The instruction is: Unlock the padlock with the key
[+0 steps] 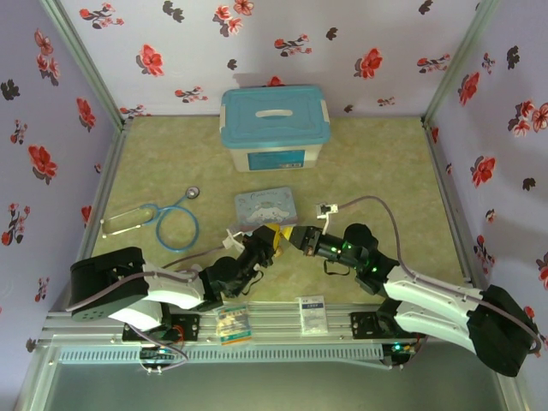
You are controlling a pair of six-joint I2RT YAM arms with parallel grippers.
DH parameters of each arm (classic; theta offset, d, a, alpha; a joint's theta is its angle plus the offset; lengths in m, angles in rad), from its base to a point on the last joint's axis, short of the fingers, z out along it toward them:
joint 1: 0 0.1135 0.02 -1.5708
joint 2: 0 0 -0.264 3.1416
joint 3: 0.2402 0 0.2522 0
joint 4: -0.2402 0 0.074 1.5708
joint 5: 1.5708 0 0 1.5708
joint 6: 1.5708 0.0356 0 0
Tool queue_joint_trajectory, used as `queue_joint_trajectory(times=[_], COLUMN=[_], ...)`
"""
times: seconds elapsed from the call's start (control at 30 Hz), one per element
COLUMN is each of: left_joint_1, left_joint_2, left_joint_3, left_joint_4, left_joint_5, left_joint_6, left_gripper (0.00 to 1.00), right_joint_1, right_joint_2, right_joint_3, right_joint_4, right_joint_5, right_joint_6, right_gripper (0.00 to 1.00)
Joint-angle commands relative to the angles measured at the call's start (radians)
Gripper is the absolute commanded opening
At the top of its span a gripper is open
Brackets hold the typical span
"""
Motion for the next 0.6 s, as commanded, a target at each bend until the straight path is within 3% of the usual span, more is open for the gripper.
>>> queue_joint_trajectory(times=[0.0,0.1,0.17,0.3,0.57], left_joint_1=[-0.005,-0.002,-0.003,-0.002,0.002], left_joint_2=[0.008,0.006,0.001,-0.011,-0.054], left_joint_3=[-0.011,-0.012,-0.015,-0.019,-0.048], left_joint_4=[0.027,0.027,0.026,0.026,0.020], left_joint_5=[-0.026,-0.025,-0.026,-0.033,-0.052], left_joint_6=[0.009,0.014,0.021,0.033,0.181], left_gripper=[0.08,0.07,0.00,0.00,0.00], right_joint_1=[-0.008,-0.012,-0.014,-0.031,-0.099], right_joint_2=[0.020,0.030,0.021,-0.021,-0.167], right_joint_3=[-0.009,-0.007,-0.005,-0.007,-0.042], right_joint_4=[0.072,0.073,0.059,-0.005,-0.132], right_joint_5=[0.005,0.001,0.000,0.009,-0.009], right_joint_6=[0.033,0.036,0.034,0.024,0.031], right_gripper=[0.00,0.00,0.00,0.00,0.78])
